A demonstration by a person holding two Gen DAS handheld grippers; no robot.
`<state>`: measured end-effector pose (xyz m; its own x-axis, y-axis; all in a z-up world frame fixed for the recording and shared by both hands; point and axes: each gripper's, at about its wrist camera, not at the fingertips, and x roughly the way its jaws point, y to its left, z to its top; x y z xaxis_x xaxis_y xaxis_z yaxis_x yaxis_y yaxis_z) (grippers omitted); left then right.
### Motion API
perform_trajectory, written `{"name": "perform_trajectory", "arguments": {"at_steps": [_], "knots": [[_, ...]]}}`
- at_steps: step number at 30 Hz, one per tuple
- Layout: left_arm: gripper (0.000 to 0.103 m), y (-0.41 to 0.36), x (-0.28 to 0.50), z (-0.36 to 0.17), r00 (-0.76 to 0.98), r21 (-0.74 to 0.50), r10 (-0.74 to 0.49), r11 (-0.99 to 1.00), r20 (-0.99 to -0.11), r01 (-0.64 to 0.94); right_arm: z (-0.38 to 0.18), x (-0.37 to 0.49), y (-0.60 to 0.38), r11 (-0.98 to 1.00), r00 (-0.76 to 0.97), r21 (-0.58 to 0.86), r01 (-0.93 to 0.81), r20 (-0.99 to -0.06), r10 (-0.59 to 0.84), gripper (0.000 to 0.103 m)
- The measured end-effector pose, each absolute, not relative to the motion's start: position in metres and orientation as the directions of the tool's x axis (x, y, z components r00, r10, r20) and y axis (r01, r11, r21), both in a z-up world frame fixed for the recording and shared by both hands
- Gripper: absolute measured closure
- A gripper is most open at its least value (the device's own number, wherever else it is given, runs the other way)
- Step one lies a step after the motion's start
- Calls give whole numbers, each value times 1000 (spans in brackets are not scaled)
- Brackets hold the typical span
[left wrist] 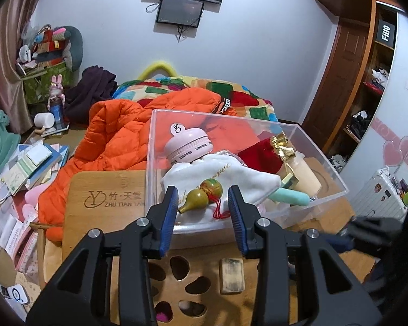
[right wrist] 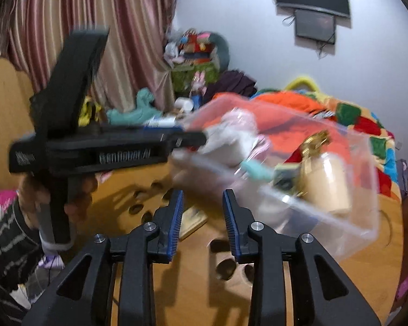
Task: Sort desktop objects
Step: 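Open the left tool inside the box while right tool releases the tube, then grasp the beige soap bar on the table with the right tool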
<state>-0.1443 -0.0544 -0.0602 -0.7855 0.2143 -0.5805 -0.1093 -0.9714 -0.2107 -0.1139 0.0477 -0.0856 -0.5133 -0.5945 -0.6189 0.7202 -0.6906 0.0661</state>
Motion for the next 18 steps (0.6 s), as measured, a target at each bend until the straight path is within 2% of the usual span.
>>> {"name": "perform_trajectory", "arguments": {"at_steps": [3,6,12,15,16,18], "knots": [[65,-56,-137,-59,-795,-197,210,-974,-569,-116,-99,-113,35,-670,-479,58,740,-653,-586,70],[61,-58,-132,-59,-803,-185,206,-975,-559,-121,-111,-117,25,-663,-457,48,747,-686,-566,70],[59,-59,-123,-60,-820,-154,204,-978,-535,-143,-128,-124,15,-656,-413,55,753,-737,-535,67],[54,-58,-118,-61,-829,-145,207,-978,-520,-153,-135,-127,11,-654,-410,40,756,-749,-520,61],[49,-57,-116,-61,-835,-132,193,-981,-516,-146,-137,-127,10,-656,-418,23,754,-754,-507,60],[45,-56,-114,-63,-843,-107,166,-986,-512,-128,-140,-129,8,-661,-429,9,751,-755,-497,60]]}}
